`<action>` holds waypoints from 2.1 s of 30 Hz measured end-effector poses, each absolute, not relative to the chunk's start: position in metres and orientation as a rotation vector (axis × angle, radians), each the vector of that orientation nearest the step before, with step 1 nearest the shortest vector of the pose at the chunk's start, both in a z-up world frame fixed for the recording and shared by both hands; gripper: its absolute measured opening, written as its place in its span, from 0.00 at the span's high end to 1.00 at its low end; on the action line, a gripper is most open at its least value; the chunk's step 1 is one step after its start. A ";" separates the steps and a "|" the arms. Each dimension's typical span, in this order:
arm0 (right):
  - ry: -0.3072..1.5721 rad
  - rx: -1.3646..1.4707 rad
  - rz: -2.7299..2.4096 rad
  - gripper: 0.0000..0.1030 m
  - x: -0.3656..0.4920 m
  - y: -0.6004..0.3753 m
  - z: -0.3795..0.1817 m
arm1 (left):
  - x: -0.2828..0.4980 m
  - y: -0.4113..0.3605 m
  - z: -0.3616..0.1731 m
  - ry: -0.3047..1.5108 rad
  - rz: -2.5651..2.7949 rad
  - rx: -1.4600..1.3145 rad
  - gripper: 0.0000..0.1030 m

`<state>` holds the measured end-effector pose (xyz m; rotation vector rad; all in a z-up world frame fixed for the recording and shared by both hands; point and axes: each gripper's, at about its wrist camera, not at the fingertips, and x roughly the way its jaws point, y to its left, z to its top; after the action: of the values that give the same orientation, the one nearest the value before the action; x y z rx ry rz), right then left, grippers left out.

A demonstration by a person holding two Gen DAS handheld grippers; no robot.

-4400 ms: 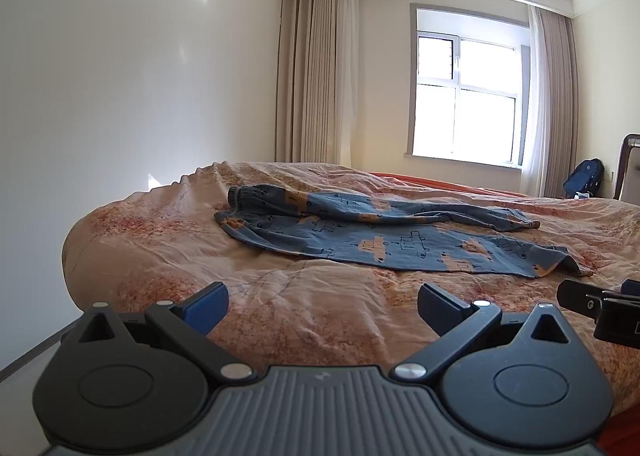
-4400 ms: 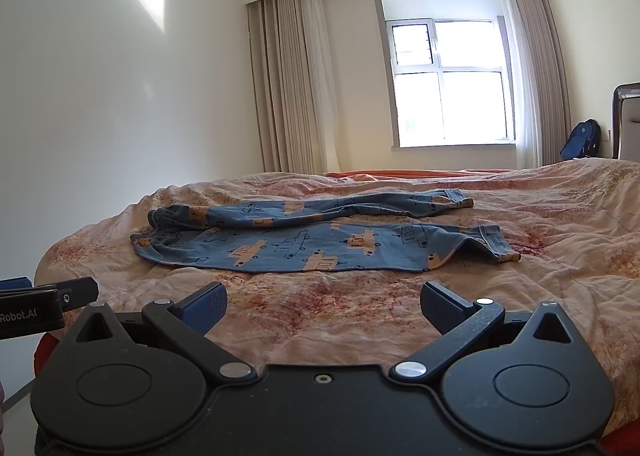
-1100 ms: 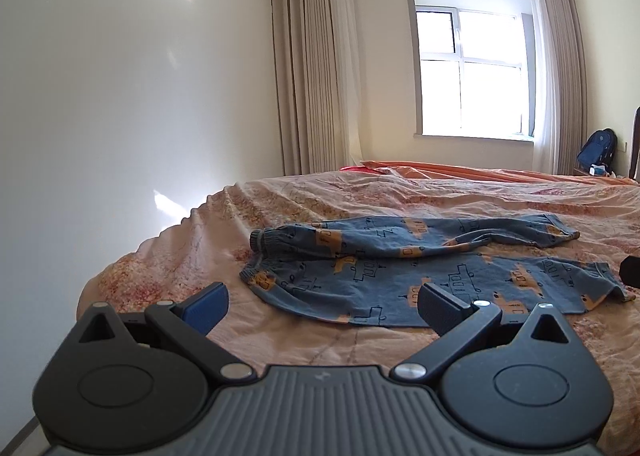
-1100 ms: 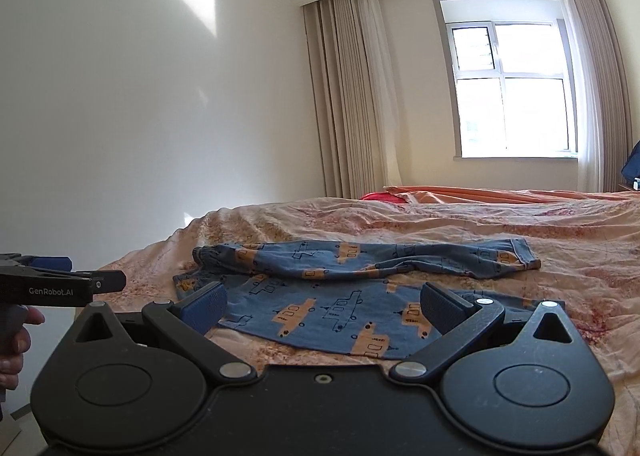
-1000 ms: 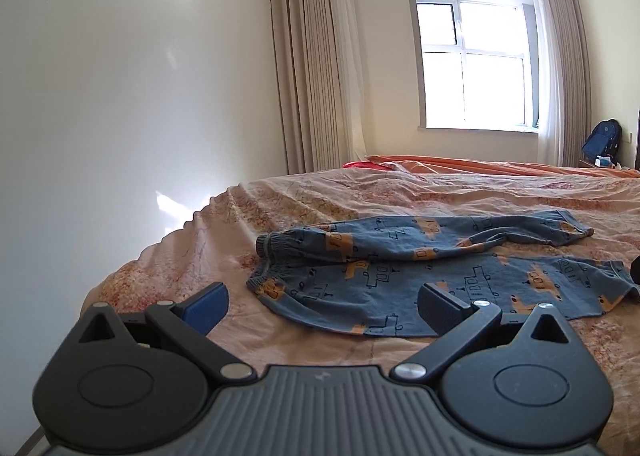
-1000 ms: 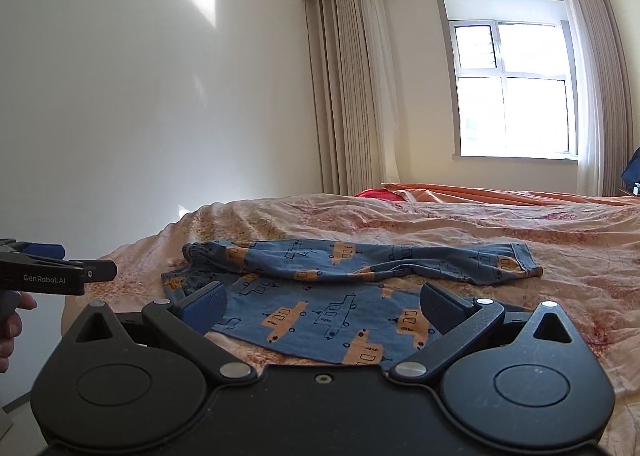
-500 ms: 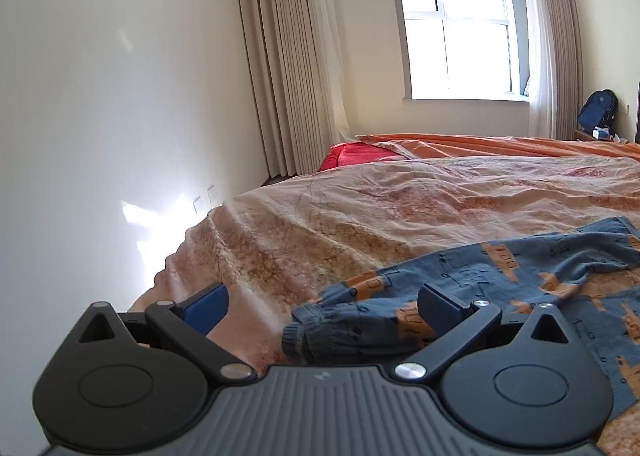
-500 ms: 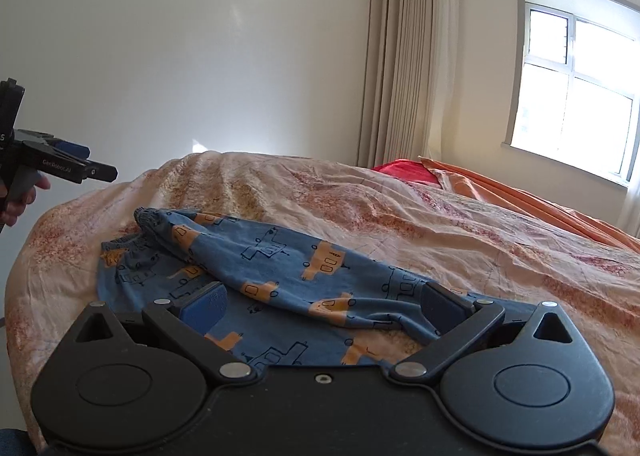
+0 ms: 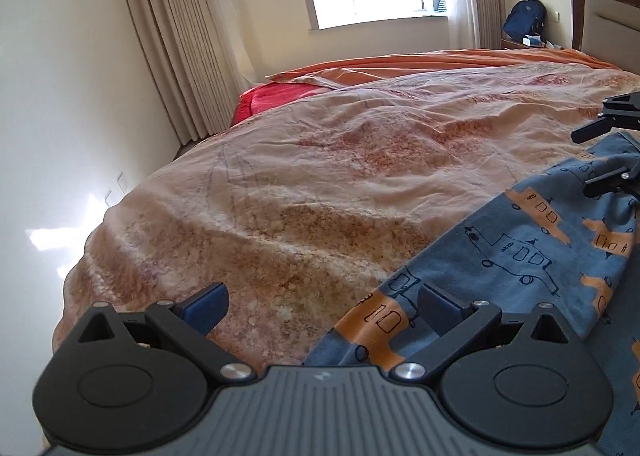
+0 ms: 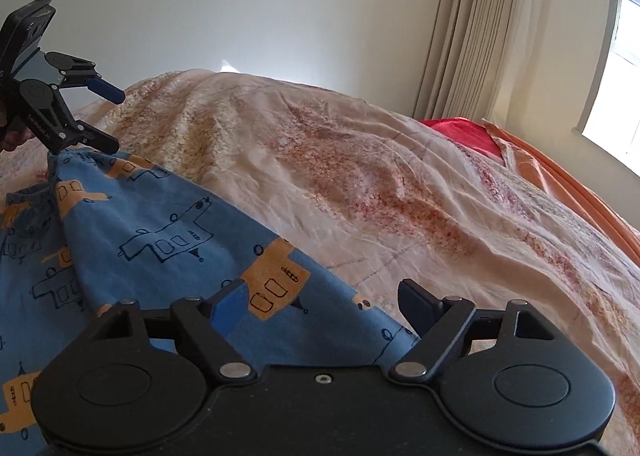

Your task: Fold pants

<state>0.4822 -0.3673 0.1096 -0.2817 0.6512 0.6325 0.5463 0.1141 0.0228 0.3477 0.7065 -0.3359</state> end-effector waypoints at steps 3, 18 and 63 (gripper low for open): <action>0.698 -0.276 0.667 0.38 0.507 -0.359 0.095 | 0.558 0.121 0.018 0.755 -0.377 0.313 0.03; 0.812 -0.267 0.792 0.63 0.534 -0.336 0.066 | 0.564 0.121 -0.012 0.993 -0.427 0.275 0.88; 0.330 -0.494 0.523 0.98 0.238 -0.326 0.108 | 0.323 0.092 -0.019 0.452 -0.181 0.503 0.96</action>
<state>0.2375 -0.3263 0.1077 -0.4937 0.3305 0.5235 0.3226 0.0923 -0.0188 0.5029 0.4518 -0.1805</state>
